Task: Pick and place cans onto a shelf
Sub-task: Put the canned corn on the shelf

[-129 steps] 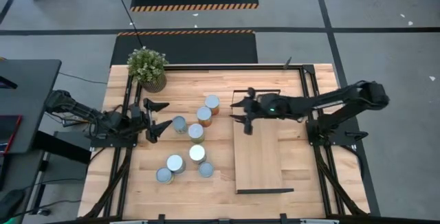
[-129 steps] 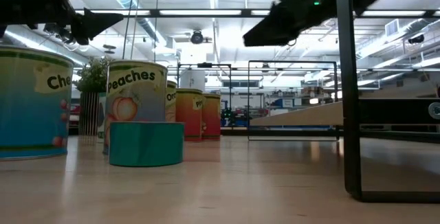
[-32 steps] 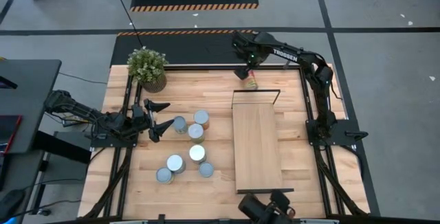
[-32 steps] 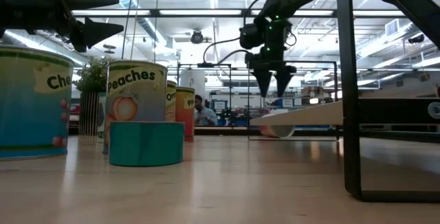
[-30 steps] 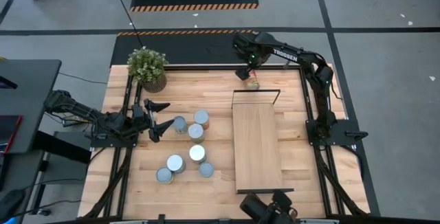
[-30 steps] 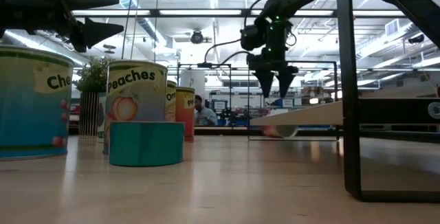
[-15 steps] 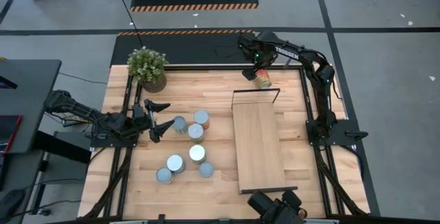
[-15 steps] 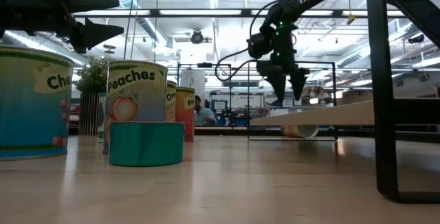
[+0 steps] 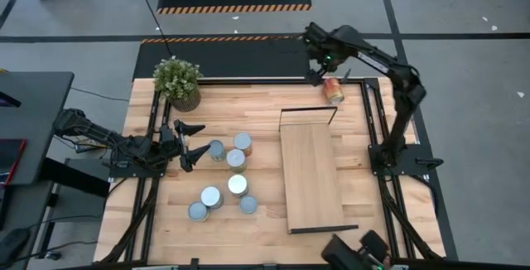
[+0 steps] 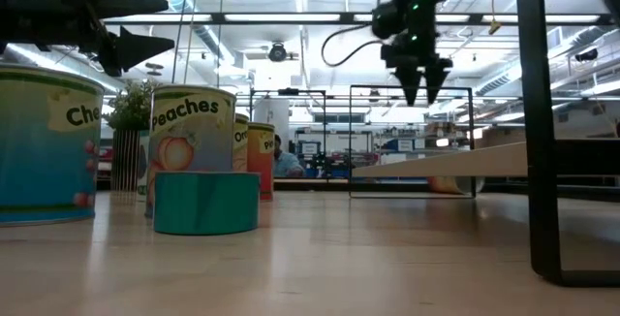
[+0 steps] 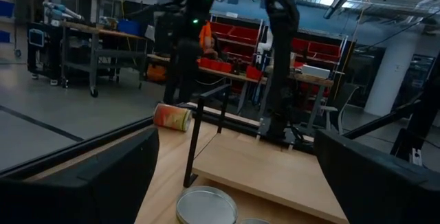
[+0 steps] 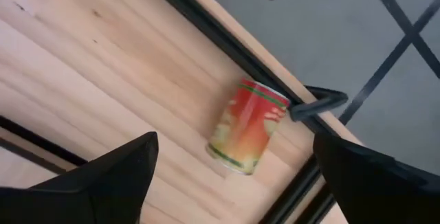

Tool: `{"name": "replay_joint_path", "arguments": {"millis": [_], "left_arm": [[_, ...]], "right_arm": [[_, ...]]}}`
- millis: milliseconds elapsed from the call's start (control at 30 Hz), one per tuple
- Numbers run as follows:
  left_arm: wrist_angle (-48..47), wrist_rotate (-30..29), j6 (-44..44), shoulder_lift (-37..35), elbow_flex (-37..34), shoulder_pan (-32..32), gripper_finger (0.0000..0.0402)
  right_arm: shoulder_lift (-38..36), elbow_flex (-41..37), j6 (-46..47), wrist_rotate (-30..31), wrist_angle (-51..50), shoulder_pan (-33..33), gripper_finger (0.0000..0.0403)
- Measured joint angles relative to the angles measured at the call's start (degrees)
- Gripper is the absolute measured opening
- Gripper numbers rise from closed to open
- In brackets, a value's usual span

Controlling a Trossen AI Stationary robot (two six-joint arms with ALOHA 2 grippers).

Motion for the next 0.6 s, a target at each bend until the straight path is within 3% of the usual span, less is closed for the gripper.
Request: {"name": "replay_joint_path", "arguments": {"millis": [333,467,600], "left_arm": [[0.05,-0.46,0.17,0.01,0.00,0.02,0.0393],[0.11,-2.47,0.77,0.00,0.00,0.02,0.0393],[0.14,-3.64,1.51,0.00,0.00,0.02,0.0393]], "right_arm": [[-18.73,-31.59,5.25,-2.23,18.17,-7.76,0.0396],[-19.46,-36.96,4.47,-3.50,21.89,-11.87,0.0396],[-16.35,-37.32,2.25,-5.50,22.94,-14.99,0.0396]]}}
